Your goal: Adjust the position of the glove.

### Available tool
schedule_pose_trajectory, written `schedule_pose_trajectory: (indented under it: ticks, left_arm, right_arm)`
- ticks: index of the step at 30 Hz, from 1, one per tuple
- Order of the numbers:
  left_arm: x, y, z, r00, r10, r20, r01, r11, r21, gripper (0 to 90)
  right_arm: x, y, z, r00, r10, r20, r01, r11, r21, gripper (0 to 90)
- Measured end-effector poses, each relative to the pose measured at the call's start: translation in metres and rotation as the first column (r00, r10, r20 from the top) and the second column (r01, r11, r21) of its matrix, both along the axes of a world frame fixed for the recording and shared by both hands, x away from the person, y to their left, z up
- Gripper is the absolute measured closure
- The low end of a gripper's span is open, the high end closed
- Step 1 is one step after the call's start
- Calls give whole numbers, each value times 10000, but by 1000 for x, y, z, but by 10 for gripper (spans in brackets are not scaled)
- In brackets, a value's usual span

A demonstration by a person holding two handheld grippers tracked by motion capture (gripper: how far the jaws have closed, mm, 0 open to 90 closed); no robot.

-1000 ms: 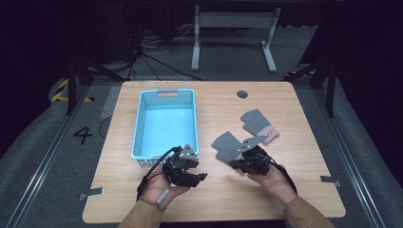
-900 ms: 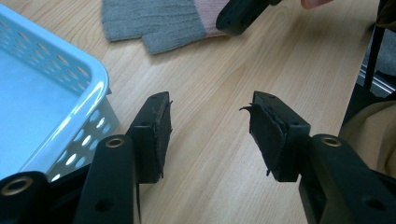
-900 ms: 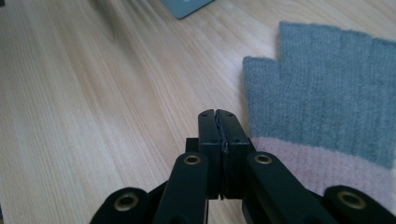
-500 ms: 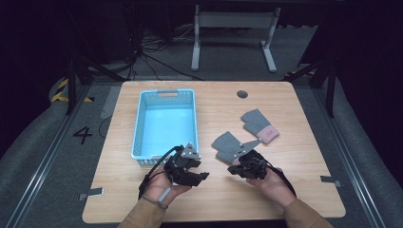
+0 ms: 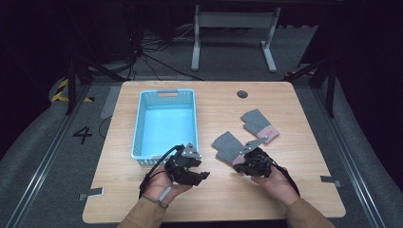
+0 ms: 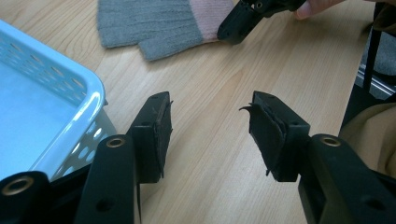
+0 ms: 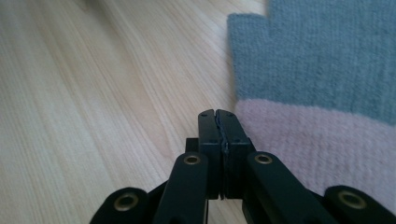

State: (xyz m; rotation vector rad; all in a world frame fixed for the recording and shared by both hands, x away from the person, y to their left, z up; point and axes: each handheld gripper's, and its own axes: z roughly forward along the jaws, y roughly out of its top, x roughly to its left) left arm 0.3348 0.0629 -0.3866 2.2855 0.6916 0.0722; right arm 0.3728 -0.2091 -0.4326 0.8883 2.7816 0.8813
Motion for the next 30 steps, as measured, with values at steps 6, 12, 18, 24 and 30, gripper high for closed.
schedule_pose_trajectory:
  ticks: [6,12,18,24,30]
  left_arm:
    - [2,-2,0,10000,-75,-15,75,10000,-4,490]
    - [3,-5,0,9999,-146,-16,146,9999,0,489]
    - [4,-7,0,9998,-213,6,213,9998,6,487]
    - [5,-9,-1,9997,-254,-23,254,9997,14,485]
    - [5,-7,0,9997,-258,-23,258,9997,-8,483]
  right_arm:
    - [2,-9,-1,9995,-307,-35,307,9995,13,895]
    - [4,-19,-1,9982,-597,-82,598,9982,12,895]
    - [6,-28,-1,9961,-886,-15,886,9961,25,895]
    - [8,-36,-1,9930,-1181,43,1181,9930,5,896]
    - [11,-42,-1,9881,-1523,223,1525,9882,-103,897]
